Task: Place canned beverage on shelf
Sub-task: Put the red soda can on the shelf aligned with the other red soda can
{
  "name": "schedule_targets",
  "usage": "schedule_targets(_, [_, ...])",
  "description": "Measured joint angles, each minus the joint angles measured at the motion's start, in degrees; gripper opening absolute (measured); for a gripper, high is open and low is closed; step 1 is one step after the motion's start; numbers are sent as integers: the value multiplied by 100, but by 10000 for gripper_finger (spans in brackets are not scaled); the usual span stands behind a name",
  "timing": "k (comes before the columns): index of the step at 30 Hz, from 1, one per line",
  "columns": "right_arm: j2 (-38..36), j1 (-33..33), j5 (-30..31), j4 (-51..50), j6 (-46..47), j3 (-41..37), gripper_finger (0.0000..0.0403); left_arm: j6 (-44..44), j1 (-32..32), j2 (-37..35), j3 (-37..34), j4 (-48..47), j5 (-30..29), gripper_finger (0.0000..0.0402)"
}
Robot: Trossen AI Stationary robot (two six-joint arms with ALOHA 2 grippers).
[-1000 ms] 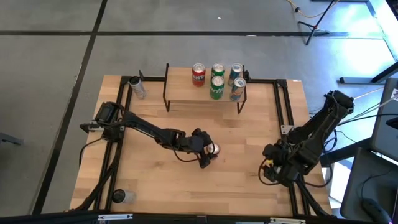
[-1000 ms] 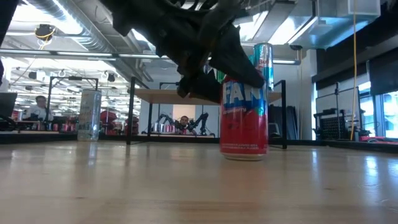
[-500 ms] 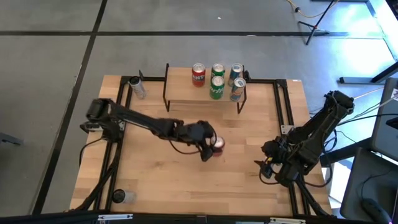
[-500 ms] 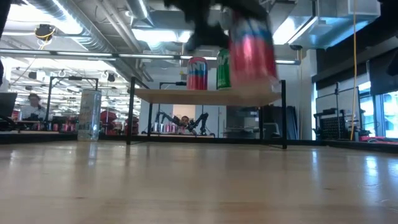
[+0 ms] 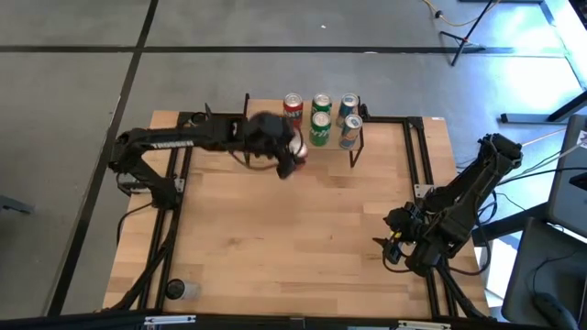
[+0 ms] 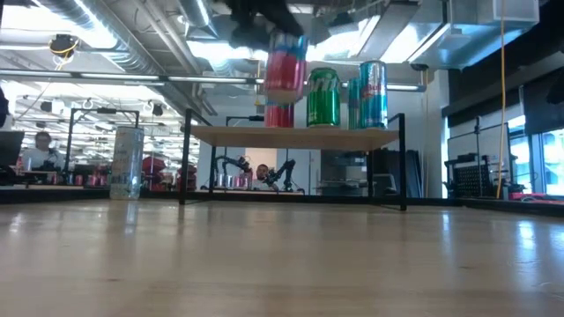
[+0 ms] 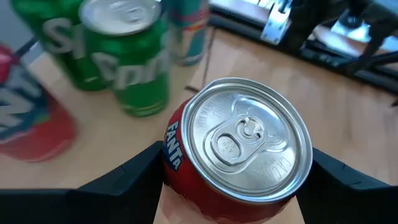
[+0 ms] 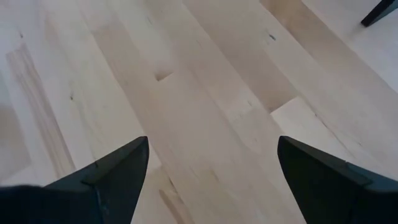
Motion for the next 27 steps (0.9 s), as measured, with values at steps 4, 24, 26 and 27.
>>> schedule_targets(4, [0,0,18,45,26,0,342,349,548,53,-2,-29,310,265])
schedule_targets(24, [0,0,442,-42,260,0,342,996,1421,497,-7,343,646,281])
schedule_targets(26, [0,0,476,-39,258,0,342,1014,1397,497,-7,340,585,299])
schedule_targets(27, [0,0,481,-39,258,0,342,1022,1389,495,-7,348,552,307])
